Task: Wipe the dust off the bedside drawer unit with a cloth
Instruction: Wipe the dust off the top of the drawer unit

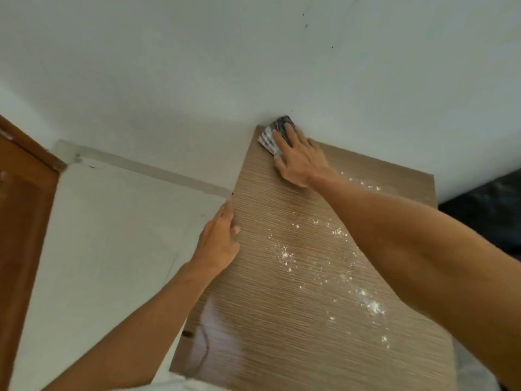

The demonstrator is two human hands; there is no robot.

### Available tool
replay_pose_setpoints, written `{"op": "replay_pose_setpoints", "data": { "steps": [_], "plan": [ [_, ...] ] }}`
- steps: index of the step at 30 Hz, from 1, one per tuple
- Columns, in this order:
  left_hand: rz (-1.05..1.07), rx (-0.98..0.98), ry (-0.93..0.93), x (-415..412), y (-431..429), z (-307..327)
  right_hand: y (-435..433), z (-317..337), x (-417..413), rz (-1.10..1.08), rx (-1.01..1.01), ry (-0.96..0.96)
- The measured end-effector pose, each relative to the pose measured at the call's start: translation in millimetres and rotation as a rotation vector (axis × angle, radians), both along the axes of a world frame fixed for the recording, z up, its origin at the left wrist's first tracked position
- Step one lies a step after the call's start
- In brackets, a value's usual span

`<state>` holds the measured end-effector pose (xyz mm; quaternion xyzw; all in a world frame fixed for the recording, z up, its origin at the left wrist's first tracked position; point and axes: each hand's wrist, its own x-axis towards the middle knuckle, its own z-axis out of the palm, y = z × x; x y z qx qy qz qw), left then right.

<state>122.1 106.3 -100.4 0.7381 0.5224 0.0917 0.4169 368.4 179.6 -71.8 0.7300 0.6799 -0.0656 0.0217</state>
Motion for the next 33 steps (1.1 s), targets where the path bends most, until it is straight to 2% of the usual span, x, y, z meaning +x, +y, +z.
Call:
{"op": "replay_pose_setpoints", "data": {
  "steps": [3,12,18,22,28,33],
  "plan": [
    [0.01,0.006,-0.026,0.6,0.5,2.6,13.7,-2.2,10.0,0.034,0.05,0.037],
    [0.05,-0.071,-0.073,-2.4,-1.0,4.9,6.7,-22.7,-5.6,-0.044,0.006,0.198],
    [0.033,-0.136,-0.047,-6.0,1.6,13.3,-46.5,-27.3,-46.7,-0.019,-0.022,0.138],
    [-0.11,-0.055,-0.004,-19.7,-5.7,22.3,-86.4,-29.1,-75.7,-0.026,-0.03,0.113],
    [-0.371,0.053,0.243,-49.7,-9.2,24.9,-165.1,-26.9,-124.8,0.063,-0.013,0.177],
    [-0.5,0.174,0.348,-62.8,-13.4,32.0,-234.8,-27.9,-169.4,0.194,0.11,0.232]
  ]
}}
